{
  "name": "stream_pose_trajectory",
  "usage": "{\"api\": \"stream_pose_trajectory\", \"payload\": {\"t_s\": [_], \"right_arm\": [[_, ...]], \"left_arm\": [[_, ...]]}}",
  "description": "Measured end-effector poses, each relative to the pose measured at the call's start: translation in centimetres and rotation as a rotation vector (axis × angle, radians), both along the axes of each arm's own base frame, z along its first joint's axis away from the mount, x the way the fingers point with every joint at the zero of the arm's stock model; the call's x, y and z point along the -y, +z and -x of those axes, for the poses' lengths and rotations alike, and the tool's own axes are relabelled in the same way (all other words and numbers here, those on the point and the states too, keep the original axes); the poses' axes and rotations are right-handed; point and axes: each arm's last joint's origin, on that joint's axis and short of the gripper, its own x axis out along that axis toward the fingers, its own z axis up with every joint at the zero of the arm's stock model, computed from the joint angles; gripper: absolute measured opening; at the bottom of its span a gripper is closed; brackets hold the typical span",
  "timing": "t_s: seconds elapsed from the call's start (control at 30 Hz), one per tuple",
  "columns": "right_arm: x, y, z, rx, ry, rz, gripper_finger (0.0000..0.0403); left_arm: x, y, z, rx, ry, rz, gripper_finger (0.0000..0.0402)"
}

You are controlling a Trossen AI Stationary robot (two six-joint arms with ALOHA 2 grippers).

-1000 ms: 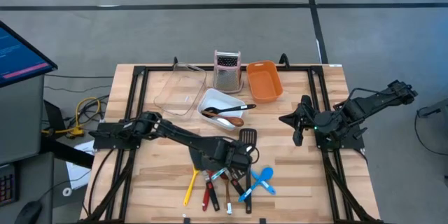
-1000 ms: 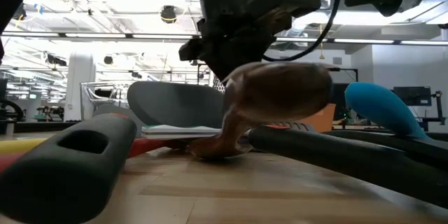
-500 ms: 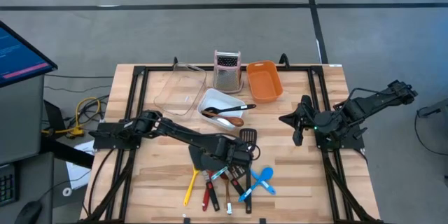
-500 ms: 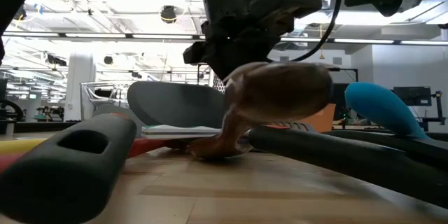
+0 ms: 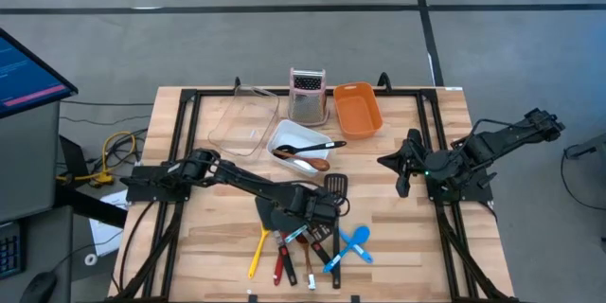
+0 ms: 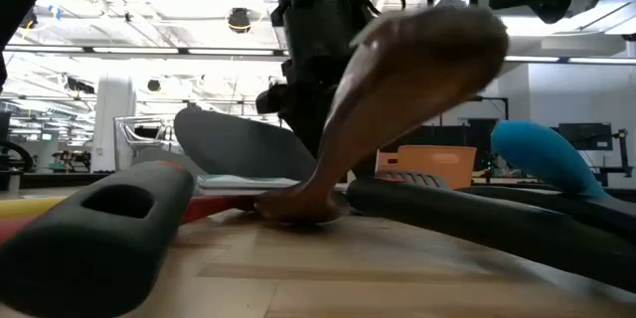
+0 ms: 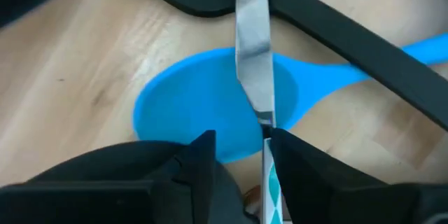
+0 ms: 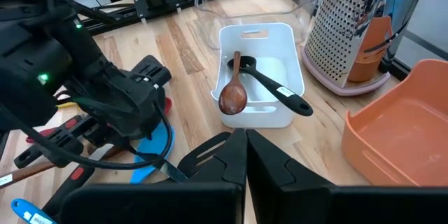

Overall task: Pick & Place Kitchen Items
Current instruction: Put the blue table knife into the orange bin

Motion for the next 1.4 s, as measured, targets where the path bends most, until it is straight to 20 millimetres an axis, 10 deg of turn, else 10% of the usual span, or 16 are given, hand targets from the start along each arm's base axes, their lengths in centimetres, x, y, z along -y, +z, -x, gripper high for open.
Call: {"api": "stream_pose_trajectory", "payload": {"t_s": [0.53, 1.0, 1.4], "right_arm": [[0.0, 0.0, 0.0, 0.000, 0.000, 0.000, 0.0000], [0.0, 0.0, 0.0, 0.000, 0.000, 0.000, 0.0000], [0.0, 0.0, 0.0, -0.003, 0.000, 0.002, 0.0000]], "left_arm": [[0.1, -1.6, 0.3, 0.008, -0.008, 0.039, 0.0109], [0.4, -1.3, 0.2, 0.041, -0.015, 0.056, 0.0006], [0.1, 4.4, 1.1, 0.178, -0.009, 0.065, 0.0002]]}}
